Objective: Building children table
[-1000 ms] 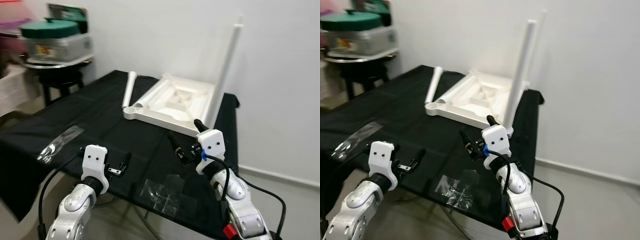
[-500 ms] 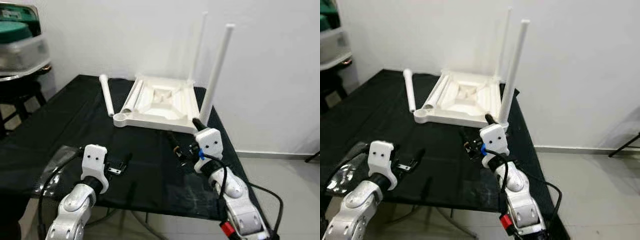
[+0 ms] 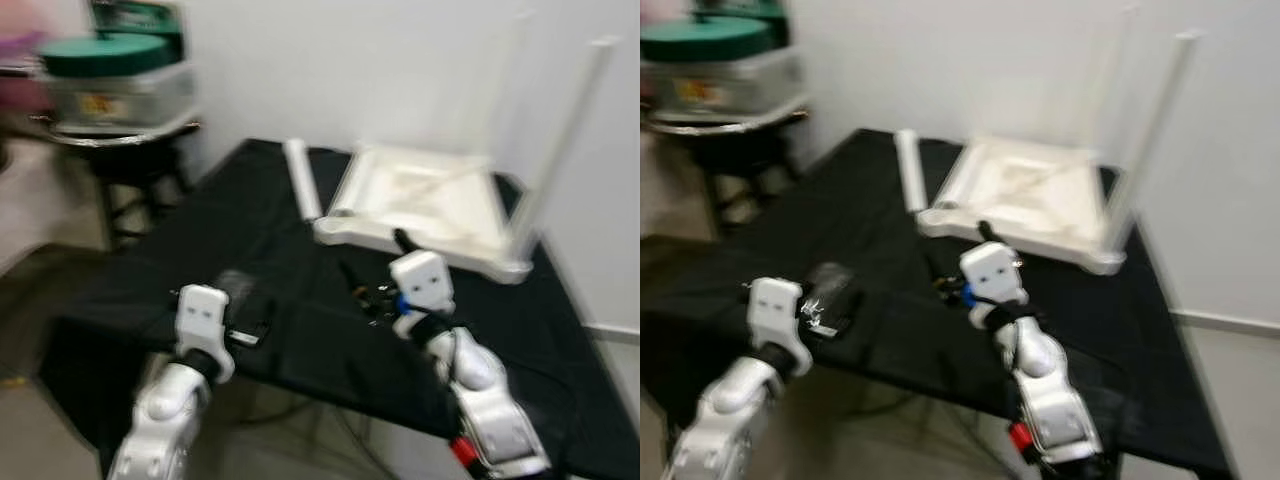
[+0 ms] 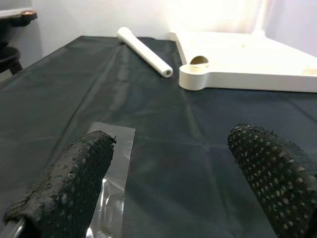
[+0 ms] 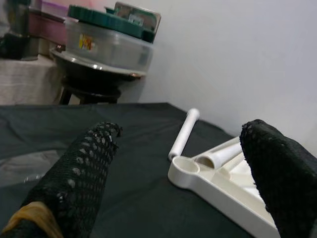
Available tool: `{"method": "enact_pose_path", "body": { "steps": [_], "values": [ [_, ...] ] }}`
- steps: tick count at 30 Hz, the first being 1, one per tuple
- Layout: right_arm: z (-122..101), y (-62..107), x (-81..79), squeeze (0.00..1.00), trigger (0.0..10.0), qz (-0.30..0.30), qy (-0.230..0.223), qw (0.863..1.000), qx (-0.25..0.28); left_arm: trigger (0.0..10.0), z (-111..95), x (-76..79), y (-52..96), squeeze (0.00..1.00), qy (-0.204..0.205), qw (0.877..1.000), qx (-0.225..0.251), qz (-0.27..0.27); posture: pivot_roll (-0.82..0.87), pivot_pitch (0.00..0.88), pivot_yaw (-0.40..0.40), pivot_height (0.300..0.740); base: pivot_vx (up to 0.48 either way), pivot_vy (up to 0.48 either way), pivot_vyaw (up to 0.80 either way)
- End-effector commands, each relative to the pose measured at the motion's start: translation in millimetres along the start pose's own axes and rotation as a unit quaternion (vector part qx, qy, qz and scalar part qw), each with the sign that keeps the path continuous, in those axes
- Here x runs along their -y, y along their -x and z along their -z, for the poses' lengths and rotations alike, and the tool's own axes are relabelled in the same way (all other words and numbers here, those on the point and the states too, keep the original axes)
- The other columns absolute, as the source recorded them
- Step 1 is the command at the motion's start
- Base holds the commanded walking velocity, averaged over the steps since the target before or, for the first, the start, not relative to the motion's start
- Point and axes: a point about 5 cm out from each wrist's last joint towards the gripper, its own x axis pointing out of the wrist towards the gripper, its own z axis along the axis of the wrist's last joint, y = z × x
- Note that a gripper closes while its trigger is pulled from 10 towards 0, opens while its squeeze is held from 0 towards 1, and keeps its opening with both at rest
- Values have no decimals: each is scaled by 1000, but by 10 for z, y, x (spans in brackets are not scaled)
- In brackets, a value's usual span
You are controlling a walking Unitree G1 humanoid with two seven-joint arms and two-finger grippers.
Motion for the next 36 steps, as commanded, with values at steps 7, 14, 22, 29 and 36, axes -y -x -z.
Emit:
{"method": "enact_pose_path", "body": {
  "steps": [7, 14, 22, 29, 36],
  "values": [
    [48, 12, 45, 0, 10000, 20, -10, 1000, -12, 10000, 32, 21, 6, 0, 11, 1000, -8, 7, 46, 0, -44, 740, 0, 0, 0],
    [79, 14, 77, 0, 10000, 37, -16, 999, -20, 10000, 49, 31, 8, 0, 13, 1000, -17, 13, 47, 0, -45, 740, 0, 317, -457],
    [68, 7, 75, 0, 10000, 34, -11, 999, -17, 10000, 46, 33, 8, 0, 13, 1000, -16, 13, 46, 0, -47, 740, 0, 480, 0],
    [62, 1, 57, 0, 10000, 29, -8, 999, -15, 10000, 52, 27, 4, 0, 9, 1000, -19, 8, 45, 0, -49, 740, 0, 480, 0],
    [68, 1, 48, 0, 10000, 26, -8, 1000, -16, 10000, 59, 34, 3, 0, 8, 1000, -21, 7, 45, 0, -52, 740, 0, 480, 0]
  ]
}}
